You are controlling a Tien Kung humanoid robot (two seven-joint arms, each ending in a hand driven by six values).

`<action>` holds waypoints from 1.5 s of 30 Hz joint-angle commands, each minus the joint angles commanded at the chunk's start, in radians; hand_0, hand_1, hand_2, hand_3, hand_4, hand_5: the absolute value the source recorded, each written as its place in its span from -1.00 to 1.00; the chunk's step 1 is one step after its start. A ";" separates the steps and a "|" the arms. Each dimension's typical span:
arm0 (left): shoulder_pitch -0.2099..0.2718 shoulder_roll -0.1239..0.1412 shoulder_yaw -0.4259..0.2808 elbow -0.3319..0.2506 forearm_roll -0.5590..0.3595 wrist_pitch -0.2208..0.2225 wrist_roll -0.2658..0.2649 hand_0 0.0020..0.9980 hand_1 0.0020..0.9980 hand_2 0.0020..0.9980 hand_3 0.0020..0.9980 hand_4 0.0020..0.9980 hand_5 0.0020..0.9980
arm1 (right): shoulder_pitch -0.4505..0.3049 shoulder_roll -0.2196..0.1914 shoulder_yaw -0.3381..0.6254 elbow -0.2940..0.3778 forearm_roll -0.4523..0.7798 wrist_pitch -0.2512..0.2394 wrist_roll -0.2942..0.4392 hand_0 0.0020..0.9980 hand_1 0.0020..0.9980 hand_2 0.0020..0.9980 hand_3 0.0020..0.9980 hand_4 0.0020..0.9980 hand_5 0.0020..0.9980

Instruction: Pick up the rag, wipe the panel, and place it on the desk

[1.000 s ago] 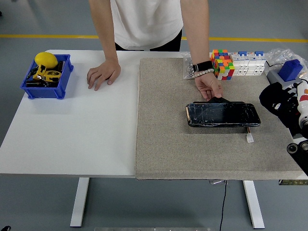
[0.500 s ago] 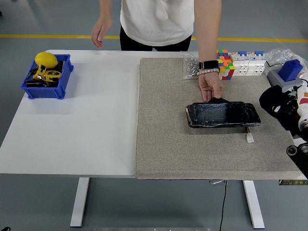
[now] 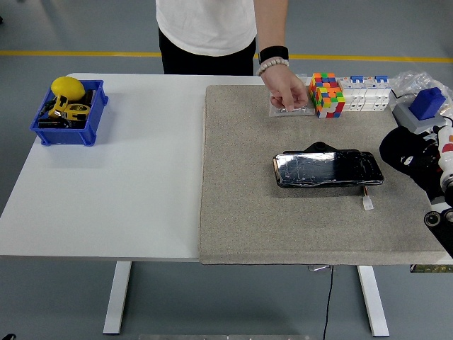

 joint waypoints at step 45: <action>-0.005 -0.002 -0.016 0.000 0.009 -0.001 -0.001 0.38 0.46 0.46 0.21 0.34 0.24 | -0.002 0.004 0.034 0.026 0.003 0.123 -0.008 0.52 0.38 0.52 0.61 1.00 0.00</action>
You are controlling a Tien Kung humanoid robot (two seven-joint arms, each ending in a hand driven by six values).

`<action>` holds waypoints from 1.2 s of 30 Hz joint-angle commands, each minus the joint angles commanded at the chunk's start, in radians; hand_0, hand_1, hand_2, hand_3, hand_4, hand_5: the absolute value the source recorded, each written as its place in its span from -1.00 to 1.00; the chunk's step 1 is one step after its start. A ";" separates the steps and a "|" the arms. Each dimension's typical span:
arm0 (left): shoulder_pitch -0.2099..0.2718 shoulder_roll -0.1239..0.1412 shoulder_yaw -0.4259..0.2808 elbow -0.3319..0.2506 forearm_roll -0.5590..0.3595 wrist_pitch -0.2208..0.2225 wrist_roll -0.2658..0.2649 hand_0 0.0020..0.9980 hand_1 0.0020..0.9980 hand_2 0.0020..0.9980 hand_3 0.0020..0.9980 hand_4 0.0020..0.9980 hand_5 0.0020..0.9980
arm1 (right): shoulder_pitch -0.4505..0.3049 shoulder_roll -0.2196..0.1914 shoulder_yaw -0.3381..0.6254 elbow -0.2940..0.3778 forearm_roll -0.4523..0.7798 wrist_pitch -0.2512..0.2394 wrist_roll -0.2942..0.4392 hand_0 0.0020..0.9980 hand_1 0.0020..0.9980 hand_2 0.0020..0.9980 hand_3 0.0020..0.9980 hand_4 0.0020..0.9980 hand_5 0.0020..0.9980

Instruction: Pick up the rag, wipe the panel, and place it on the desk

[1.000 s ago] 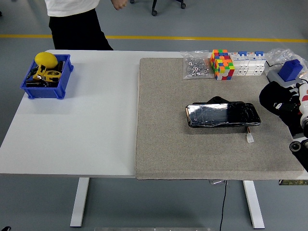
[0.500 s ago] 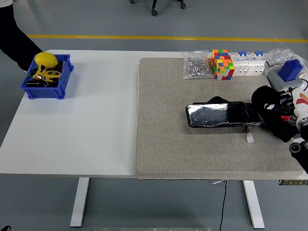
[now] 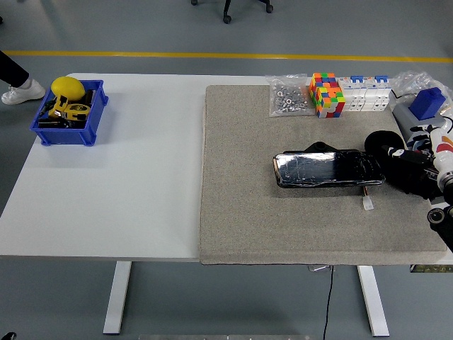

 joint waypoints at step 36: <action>0.004 0.000 0.001 0.000 0.001 0.002 0.003 0.38 0.46 0.47 0.21 0.34 0.24 | 0.005 -0.116 -0.037 0.084 -0.271 0.092 0.082 0.92 0.86 0.97 1.00 1.00 0.32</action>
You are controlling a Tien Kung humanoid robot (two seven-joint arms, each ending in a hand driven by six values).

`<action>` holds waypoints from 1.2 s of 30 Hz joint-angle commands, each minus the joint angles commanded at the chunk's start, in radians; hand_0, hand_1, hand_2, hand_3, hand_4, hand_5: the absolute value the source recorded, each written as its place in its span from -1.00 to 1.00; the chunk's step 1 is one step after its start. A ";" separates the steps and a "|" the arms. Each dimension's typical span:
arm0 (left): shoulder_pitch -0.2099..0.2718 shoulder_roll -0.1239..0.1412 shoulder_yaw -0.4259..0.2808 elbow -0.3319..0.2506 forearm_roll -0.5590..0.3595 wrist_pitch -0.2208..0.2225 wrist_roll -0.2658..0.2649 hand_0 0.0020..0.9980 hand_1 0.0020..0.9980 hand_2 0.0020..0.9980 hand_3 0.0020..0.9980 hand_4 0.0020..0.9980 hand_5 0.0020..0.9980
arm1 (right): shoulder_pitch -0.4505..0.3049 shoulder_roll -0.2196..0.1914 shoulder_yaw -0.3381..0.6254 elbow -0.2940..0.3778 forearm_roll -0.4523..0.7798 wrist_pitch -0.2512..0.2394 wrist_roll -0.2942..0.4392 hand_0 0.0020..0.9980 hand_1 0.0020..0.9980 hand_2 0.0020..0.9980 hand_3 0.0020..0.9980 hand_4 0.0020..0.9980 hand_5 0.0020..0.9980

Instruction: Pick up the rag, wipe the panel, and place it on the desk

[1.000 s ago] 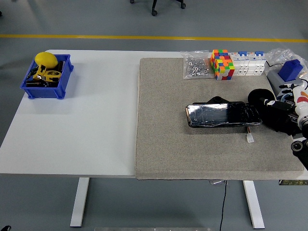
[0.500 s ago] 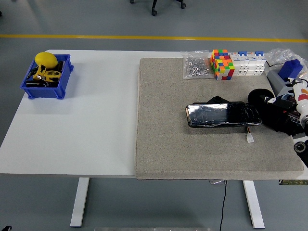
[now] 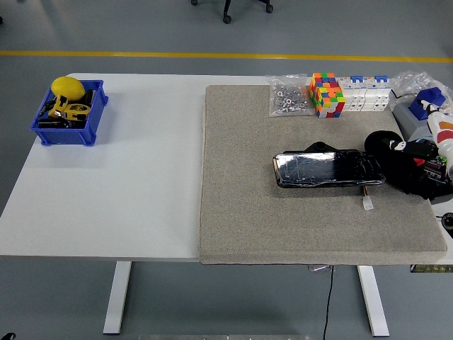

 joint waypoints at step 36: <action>-0.013 0.000 -0.017 0.000 0.018 -0.002 -0.003 0.37 0.46 0.47 0.21 0.34 0.24 | -0.003 -0.061 0.114 0.164 0.523 -0.054 0.121 0.94 0.84 0.94 1.00 1.00 0.31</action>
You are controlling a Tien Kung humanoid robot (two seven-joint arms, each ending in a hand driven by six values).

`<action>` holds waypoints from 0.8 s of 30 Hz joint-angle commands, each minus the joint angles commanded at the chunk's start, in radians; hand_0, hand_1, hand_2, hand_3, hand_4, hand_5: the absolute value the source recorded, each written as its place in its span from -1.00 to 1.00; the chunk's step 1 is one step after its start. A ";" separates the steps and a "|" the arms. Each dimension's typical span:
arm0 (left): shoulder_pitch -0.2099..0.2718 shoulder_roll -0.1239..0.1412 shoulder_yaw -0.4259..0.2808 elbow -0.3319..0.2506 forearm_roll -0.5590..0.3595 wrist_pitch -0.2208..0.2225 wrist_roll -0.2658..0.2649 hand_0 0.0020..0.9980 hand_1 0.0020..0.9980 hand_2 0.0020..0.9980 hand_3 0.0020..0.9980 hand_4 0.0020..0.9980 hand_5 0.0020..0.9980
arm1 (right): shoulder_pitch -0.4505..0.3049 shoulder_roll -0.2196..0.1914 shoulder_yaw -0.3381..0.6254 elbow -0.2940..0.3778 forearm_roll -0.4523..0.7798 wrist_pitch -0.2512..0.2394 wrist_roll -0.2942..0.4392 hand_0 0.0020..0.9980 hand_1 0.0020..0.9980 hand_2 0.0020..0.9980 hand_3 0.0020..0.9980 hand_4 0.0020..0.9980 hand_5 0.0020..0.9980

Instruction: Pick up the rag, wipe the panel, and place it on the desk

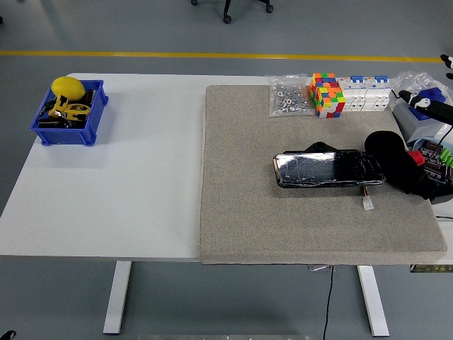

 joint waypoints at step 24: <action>-0.006 -0.006 -0.026 0.000 0.014 0.000 -0.002 0.37 0.46 0.46 0.21 0.34 0.25 | -0.048 -0.020 0.194 -0.072 1.005 0.292 0.152 0.70 0.67 0.76 0.90 1.00 0.91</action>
